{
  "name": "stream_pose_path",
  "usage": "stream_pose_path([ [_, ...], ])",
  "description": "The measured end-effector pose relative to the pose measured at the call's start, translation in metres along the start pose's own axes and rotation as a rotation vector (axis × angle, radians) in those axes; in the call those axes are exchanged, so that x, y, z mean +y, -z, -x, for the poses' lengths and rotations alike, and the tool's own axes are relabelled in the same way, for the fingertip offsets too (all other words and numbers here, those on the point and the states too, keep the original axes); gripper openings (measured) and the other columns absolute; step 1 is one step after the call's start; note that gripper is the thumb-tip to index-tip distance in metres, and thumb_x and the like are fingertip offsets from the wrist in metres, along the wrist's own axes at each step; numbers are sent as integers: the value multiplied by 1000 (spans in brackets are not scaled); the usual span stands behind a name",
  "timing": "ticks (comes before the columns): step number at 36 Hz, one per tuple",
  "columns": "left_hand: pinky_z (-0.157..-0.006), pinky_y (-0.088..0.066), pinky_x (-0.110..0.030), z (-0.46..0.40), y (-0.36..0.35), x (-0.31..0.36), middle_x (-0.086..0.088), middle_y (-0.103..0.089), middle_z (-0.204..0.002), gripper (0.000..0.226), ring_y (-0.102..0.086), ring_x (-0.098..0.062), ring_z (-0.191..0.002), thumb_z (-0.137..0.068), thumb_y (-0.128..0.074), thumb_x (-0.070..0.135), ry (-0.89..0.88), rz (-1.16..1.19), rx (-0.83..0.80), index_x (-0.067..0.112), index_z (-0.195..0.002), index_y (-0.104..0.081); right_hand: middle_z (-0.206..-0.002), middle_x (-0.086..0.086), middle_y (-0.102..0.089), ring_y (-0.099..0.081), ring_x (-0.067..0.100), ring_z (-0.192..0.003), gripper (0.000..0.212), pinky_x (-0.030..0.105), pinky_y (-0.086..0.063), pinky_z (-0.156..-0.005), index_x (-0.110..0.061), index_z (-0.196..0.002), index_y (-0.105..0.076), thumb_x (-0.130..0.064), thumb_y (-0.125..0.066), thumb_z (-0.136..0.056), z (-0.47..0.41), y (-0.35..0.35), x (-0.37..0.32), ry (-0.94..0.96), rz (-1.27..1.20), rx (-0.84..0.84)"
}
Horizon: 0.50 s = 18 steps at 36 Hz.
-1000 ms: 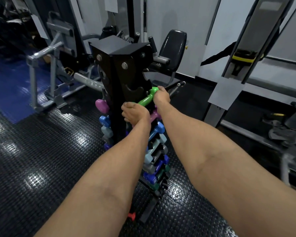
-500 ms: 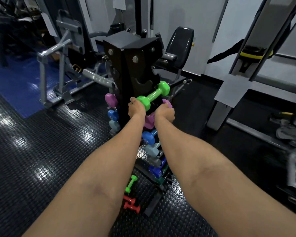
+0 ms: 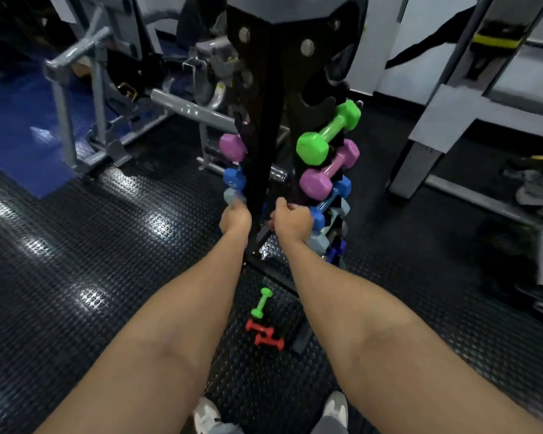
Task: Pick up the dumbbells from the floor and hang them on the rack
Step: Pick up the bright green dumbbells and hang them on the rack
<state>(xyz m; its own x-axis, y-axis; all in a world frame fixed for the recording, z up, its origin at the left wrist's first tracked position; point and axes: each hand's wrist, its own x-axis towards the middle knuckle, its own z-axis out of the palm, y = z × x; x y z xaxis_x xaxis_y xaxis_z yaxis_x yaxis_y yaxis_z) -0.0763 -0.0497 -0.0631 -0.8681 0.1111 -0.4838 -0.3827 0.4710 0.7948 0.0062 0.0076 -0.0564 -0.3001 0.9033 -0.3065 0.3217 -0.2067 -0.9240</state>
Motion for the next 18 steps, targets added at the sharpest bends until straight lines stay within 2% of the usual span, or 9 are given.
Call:
stream_pose_path([
  [5,-105,-46,-43,-41,8,-54,-19,-61,-132,53,-58,-35,-121,-100,-41,46,-37,-246,-228,6,-126,-63,-60,5,-70,-67,20,-57,29,39,-59,-67,-13,-65,-71,-29,-59,-86,-5,-28,51,-98,-24,-148],
  [8,-104,-47,-41,-68,5,-94,-19,-65,-126,46,-61,-34,-118,-97,-50,45,-14,-283,-300,9,-120,-67,-64,5,-70,-64,16,-51,24,26,-52,-49,-13,-71,-71,-25,-59,-88,-11,-42,96,-149,48,-161],
  [9,-103,-48,-43,-79,4,-112,-20,-66,-124,45,-61,-35,-116,-96,-53,44,6,-271,-309,9,-118,-67,-66,6,-71,-63,15,-49,23,24,-50,-47,-14,-73,-70,-25,-59,-89,-14,-48,116,-179,61,-153],
  [11,-103,-48,-45,-97,1,-148,-18,-66,-122,43,-61,-34,-115,-93,-55,43,47,-234,-332,9,-115,-67,-74,9,-73,-67,21,-58,21,32,-55,-58,-15,-74,-70,-27,-58,-88,-19,-56,156,-216,128,-127],
  [13,-104,-48,-46,-120,-8,-184,-18,-66,-123,40,-61,-34,-116,-93,-58,40,99,-198,-345,8,-113,-68,-83,11,-75,-71,30,-78,18,42,-58,-75,-18,-76,-72,-27,-60,-86,-32,-68,198,-216,206,-100],
  [14,-105,-47,-46,-133,-15,-203,-20,-66,-123,38,-60,-35,-117,-93,-59,39,124,-172,-344,7,-113,-68,-87,9,-75,-70,30,-84,15,40,-58,-78,-19,-80,-72,-27,-61,-86,-39,-74,219,-197,255,-98],
  [16,-105,-47,-47,-158,-31,-243,-24,-64,-124,39,-60,-38,-118,-94,-59,37,142,-170,-336,3,-112,-67,-90,3,-74,-69,24,-85,12,28,-53,-69,-23,-85,-71,-29,-61,-88,-55,-87,262,-168,368,-104],
  [18,-102,-49,-47,-181,-46,-276,-26,-65,-121,40,-60,-39,-116,-95,-58,39,140,-197,-323,2,-108,-66,-92,-2,-74,-69,19,-81,6,24,-48,-62,-29,-88,-65,-31,-60,-90,-72,-98,299,-186,429,-106],
])
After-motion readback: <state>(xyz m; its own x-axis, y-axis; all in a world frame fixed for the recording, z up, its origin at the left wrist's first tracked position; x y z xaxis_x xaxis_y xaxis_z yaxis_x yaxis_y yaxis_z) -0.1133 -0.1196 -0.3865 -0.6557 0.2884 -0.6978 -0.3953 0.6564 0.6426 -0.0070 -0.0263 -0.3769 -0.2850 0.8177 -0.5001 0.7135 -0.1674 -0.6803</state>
